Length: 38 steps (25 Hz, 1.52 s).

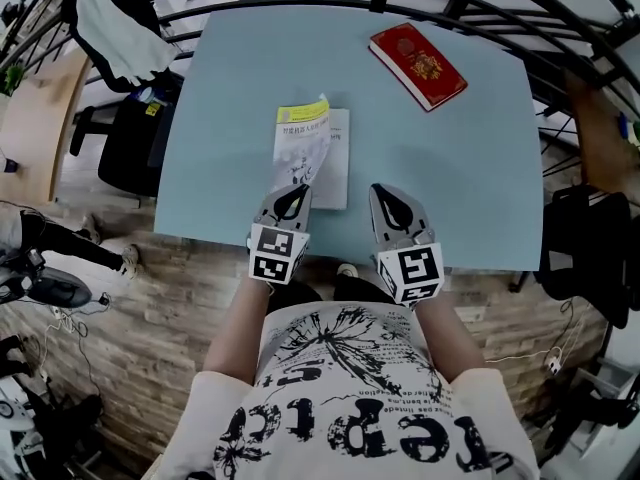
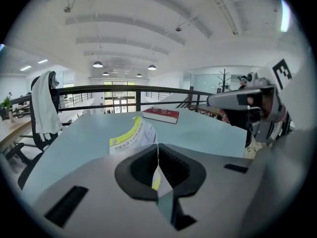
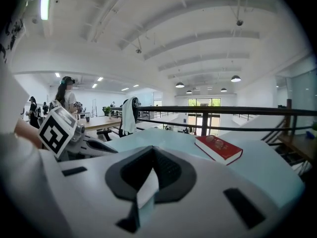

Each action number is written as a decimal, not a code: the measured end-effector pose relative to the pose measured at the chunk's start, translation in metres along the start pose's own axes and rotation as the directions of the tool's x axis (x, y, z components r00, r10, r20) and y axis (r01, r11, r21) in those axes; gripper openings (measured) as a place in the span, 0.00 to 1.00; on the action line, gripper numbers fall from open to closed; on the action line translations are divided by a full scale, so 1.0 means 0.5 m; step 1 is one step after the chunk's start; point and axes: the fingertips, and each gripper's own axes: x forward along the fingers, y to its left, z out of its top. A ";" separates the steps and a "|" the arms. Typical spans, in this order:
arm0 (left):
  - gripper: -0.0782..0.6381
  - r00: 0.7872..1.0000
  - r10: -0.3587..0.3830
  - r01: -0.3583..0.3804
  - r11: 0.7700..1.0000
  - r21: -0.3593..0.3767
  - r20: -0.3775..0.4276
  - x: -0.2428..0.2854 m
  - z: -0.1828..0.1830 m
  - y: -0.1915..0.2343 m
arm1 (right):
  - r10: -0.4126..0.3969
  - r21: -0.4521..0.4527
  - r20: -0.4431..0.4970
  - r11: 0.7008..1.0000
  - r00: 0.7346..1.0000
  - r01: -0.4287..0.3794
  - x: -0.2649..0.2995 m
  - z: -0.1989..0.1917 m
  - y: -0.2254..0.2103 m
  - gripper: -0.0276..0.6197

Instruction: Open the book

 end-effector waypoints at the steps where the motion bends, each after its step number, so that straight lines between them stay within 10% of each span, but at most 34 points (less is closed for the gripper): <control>1: 0.14 1.000 0.006 -0.006 1.000 -0.003 0.006 -0.015 0.006 0.018 | -0.001 0.003 0.002 1.000 1.000 0.001 0.006 0.005 0.013 0.06; 18: 0.14 0.975 0.200 -0.211 0.970 -0.125 -0.094 -0.186 -0.135 0.353 | -0.006 0.007 -0.032 1.000 0.999 0.006 0.101 0.021 0.248 0.06; 25: 0.14 0.972 0.139 -0.186 0.948 -0.259 -0.187 -0.166 -0.262 0.435 | -0.043 0.016 -0.082 0.999 0.996 0.044 0.130 -0.022 0.312 0.06; 38: 0.28 0.953 0.037 -0.120 0.957 -0.263 -0.302 -0.140 -0.346 0.450 | -0.117 0.047 -0.114 0.991 0.986 0.123 0.139 -0.059 0.353 0.06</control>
